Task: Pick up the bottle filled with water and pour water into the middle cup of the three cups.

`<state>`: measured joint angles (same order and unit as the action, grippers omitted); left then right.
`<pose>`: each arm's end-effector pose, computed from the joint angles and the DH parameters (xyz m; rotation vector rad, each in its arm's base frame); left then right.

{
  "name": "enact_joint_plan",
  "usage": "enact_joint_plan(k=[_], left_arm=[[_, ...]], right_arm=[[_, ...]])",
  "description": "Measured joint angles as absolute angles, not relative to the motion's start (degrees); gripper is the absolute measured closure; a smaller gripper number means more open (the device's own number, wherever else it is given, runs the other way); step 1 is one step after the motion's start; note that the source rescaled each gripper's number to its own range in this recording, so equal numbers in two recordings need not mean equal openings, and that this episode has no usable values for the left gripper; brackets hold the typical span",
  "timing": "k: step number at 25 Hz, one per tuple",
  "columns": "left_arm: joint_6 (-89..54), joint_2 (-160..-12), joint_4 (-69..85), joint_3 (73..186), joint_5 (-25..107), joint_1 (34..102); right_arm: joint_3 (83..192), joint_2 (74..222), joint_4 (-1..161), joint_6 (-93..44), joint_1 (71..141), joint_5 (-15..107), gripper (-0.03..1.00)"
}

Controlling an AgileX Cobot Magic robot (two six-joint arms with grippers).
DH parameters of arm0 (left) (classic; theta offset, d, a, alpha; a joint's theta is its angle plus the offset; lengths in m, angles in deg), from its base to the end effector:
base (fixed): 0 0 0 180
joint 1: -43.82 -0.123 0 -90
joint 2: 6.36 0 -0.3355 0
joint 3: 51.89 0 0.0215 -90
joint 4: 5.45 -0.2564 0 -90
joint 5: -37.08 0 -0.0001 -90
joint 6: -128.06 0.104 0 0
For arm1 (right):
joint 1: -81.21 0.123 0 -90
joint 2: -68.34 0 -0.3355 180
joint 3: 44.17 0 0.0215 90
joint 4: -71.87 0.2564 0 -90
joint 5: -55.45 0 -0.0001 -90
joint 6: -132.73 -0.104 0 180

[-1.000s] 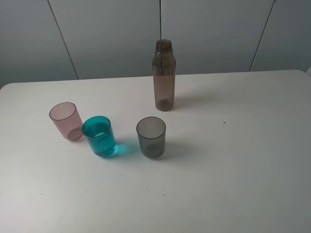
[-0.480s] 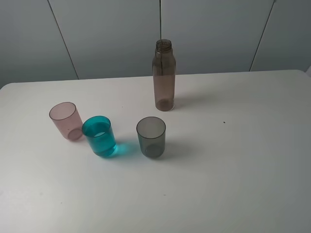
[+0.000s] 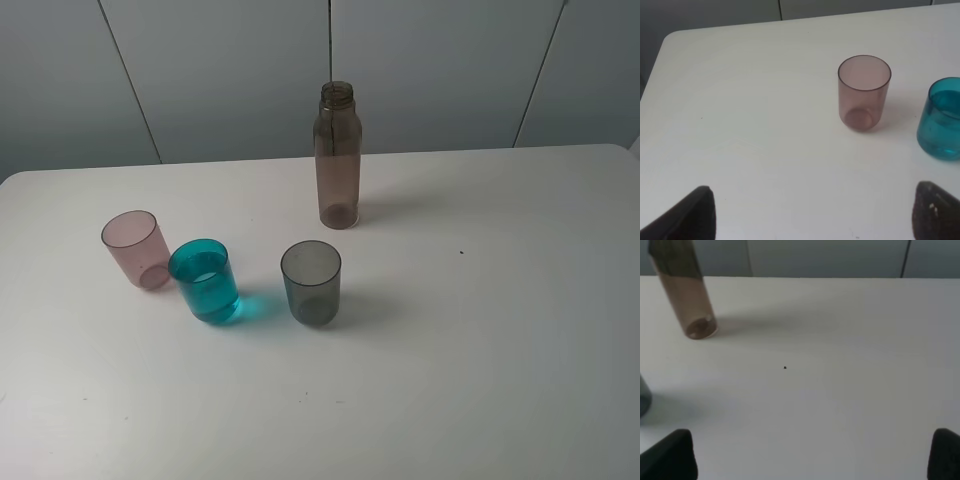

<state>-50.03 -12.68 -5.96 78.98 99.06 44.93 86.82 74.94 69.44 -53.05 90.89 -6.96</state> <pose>-0.0422 0.0016 0.2751 0.0534 2.0489 0.0194 -0.0409 -0.0109 0.2752 -0.0671 2.0600 0.1161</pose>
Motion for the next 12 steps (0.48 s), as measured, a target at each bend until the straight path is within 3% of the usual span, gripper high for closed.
enact_joint_plan(k=[5,12], left_arm=[[-50.0,-12.7,-6.0,79.0,99.1,44.9],[-50.0,-12.7,-6.0,79.0,99.1,44.9]], right_arm=[[86.8,74.9,69.3,-53.2,86.2,-7.0,-0.03],[86.8,74.9,69.3,-53.2,86.1,-7.0,-0.03]])
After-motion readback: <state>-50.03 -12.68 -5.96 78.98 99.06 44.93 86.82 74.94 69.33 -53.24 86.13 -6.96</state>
